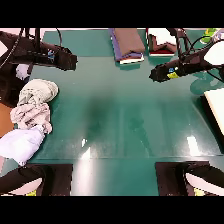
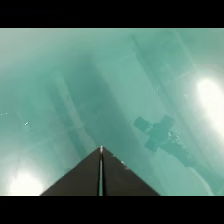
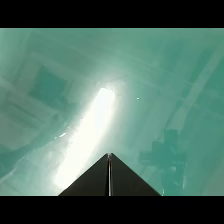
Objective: Fold the shirts.
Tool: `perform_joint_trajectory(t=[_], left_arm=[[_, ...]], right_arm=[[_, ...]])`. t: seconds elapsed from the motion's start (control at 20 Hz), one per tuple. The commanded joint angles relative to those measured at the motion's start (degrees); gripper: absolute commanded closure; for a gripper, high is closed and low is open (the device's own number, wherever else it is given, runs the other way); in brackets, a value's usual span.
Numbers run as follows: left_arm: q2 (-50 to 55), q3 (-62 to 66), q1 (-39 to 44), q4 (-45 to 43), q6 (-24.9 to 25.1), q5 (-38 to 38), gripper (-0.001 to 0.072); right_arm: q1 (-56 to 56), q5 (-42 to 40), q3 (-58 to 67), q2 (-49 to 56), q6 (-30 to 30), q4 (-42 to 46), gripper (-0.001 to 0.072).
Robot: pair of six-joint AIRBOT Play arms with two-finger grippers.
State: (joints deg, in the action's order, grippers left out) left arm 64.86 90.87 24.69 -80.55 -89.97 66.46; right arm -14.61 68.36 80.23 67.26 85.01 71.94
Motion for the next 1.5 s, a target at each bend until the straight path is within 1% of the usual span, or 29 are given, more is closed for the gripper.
perform_joint_trajectory(t=[0.0,0.55,0.65,0.7,0.75,0.8,0.85,0.9,1.0,1.05,1.15,1.3,1.45], left_arm=[[0.0,0.0,0.0,0.0,0.0,0.0,0.0684],[0.0,0.0,0.0,0.0,0.0,-0.1,0.0683],[0.0,0.0,0.0,-0.5,0.4,-4.6,0.0683],[0.0,0.0,0.0,-2.9,2.4,-5.4,0.0682],[0.0,0.0,-0.7,-7.3,2.7,-5.3,0.0517],[0.2,0.0,-2.3,-11.7,-0.1,-4.9,0.0263],[0.7,0.0,-5.1,-15.0,-1.6,-3.3,0.0234],[1.5,0.0,-8.5,-16.6,-1.6,-1.0,0.0234],[4.6,0.0,-16.1,-16.7,-1.5,4.3,0.0232],[6.8,0.0,-19.4,-16.7,-1.5,7.1,0.0201],[11.8,0.0,-24.4,-16.6,-1.4,11.4,0.0194],[19.8,0.0,-28.9,-15.0,-1.5,13.3,0.0194],[26.2,0.0,-29.8,-13.7,-1.5,13.1,0.0194]], right_arm=[[-0.1,0.2,0.0,0.0,0.0,-0.1,0.0690],[-0.1,-0.5,0.0,0.0,0.0,-0.3,0.0691],[-0.1,-0.4,0.0,0.0,0.0,-0.3,0.0690],[-0.1,-0.4,0.0,0.0,0.0,-0.3,0.0690],[-0.1,-0.4,0.0,0.0,0.0,-0.3,0.0691],[-0.1,-0.3,0.0,0.0,0.0,-0.3,0.0691],[-0.1,-0.3,0.0,0.0,0.0,-0.3,0.0691],[-0.1,-0.4,0.0,0.0,0.0,-0.3,0.0691],[-0.1,-0.4,0.0,0.0,0.0,-0.3,0.0691],[-0.1,-0.5,0.0,0.0,0.0,-0.3,0.0691],[-0.1,-0.5,0.0,0.0,0.0,-0.3,0.0691],[-0.1,-0.5,0.0,0.0,0.0,-0.3,0.0691],[-0.1,-0.5,0.0,0.0,0.0,-0.3,0.0690]])
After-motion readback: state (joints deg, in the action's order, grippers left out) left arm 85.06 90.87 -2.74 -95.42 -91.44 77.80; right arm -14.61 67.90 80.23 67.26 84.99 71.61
